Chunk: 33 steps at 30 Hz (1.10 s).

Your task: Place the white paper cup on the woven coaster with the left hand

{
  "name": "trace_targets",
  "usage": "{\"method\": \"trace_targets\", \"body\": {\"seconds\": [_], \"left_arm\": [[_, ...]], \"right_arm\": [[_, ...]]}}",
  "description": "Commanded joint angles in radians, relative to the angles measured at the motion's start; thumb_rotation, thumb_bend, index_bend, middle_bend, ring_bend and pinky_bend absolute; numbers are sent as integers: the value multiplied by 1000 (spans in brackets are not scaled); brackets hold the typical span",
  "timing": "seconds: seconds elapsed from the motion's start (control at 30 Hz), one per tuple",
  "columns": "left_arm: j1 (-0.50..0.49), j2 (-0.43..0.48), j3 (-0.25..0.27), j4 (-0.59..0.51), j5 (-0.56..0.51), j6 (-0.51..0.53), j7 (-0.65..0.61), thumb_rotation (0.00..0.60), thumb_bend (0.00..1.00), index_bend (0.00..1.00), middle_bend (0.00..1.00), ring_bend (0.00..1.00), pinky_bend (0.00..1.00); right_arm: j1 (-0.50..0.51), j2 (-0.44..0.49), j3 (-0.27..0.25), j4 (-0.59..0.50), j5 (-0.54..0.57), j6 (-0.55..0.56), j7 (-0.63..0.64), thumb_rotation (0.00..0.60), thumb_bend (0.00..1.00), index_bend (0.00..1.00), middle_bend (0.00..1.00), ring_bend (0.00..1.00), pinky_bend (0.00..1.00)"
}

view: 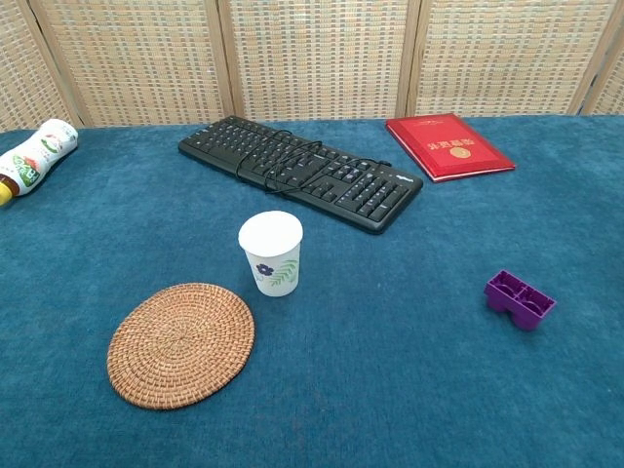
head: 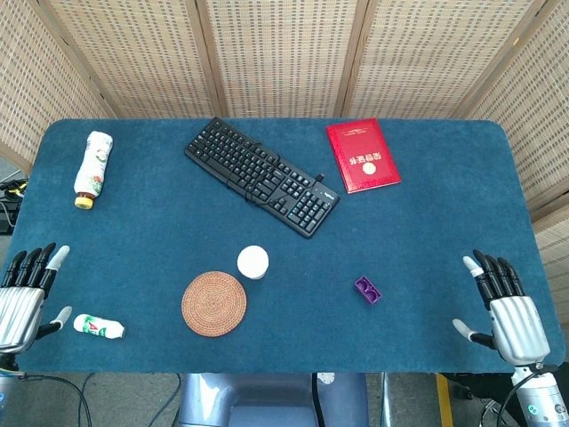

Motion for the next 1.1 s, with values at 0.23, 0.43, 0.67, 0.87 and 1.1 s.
{"method": "trace_targets", "body": {"seconds": [0.23, 0.43, 0.67, 0.87, 1.1], "left_arm": [[-12, -2, 1, -11, 31, -1, -5, 600, 269, 0, 0, 0, 0], [-63, 14, -21, -8, 73, -33, -26, 600, 269, 0, 0, 0, 0], [-210, 88, -72, -17, 160, -154, -57, 600, 268, 0, 0, 0, 0], [-343, 83, -120, -3, 160, -290, -62, 600, 269, 0, 0, 0, 0], [-502, 9, -160, 11, 80, -508, -1, 600, 268, 0, 0, 0, 0]], "right_arm": [[-4, 3, 3, 5, 7, 6, 16, 600, 81, 27, 0, 0, 0], [-2, 2, 1, 6, 9, -3, 10, 600, 80, 27, 0, 0, 0], [-4, 3, 8, 9, 24, -4, 22, 600, 81, 28, 0, 0, 0], [-5, 6, 12, 17, 36, -6, 40, 600, 81, 28, 0, 0, 0], [-4, 7, 16, 30, 49, -13, 68, 600, 80, 32, 0, 0, 0]]}}
